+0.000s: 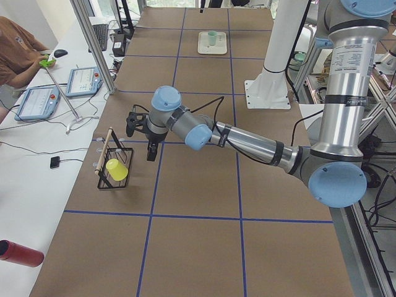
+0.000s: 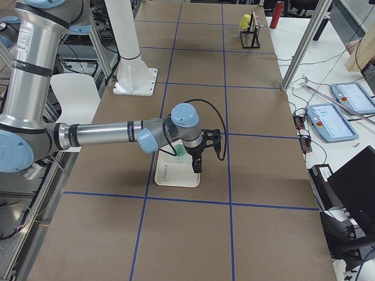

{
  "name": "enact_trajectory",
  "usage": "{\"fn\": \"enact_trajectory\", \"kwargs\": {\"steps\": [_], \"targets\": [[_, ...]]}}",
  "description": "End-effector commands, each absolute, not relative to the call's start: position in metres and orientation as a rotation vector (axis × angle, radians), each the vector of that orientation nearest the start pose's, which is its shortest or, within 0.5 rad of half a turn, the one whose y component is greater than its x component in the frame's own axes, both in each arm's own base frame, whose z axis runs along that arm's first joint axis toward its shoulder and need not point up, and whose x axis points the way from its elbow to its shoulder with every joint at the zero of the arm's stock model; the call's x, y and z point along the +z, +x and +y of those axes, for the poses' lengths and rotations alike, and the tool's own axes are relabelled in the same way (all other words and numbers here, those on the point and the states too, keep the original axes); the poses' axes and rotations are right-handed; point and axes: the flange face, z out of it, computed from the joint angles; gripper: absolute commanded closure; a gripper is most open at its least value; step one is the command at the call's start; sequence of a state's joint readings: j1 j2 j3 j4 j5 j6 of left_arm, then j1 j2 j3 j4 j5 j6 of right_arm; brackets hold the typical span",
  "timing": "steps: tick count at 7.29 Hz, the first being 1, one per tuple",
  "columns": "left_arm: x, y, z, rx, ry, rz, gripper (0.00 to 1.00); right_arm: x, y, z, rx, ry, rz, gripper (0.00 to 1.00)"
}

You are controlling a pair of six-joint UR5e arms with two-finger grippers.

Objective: Left arm grabs green cup and hands to right arm on tray

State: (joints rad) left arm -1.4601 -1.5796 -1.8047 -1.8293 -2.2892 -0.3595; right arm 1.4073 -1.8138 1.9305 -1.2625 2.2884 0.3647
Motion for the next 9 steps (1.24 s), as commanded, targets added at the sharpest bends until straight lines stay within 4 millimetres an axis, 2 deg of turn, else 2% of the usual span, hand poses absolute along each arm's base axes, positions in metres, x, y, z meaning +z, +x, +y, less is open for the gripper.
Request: {"fn": "enact_trajectory", "kwargs": {"steps": [1, 3, 6, 7, 9], "targets": [[0.562, -0.046, -0.489, 0.156, 0.209, 0.716, 0.0, 0.547, 0.018, -0.44, -0.019, 0.181, -0.747, 0.0], [0.585, -0.051, -0.467, 0.194, 0.144, 0.725, 0.0, 0.546, 0.013, -0.443, -0.03, 0.178, -0.738, 0.0], [0.588, -0.05, -0.466, 0.185, 0.132, 0.732, 0.0, 0.543, -0.007, -0.454, -0.07, 0.172, -0.738, 0.0], [0.588, -0.046, -0.465, 0.181, 0.125, 0.784, 0.0, 0.545, -0.009, -0.46, -0.069, 0.166, -0.735, 0.0], [0.59, -0.044, -0.464, 0.177, 0.117, 0.814, 0.0, 0.536, -0.009, -0.471, -0.054, 0.13, -0.738, 0.0]]}}
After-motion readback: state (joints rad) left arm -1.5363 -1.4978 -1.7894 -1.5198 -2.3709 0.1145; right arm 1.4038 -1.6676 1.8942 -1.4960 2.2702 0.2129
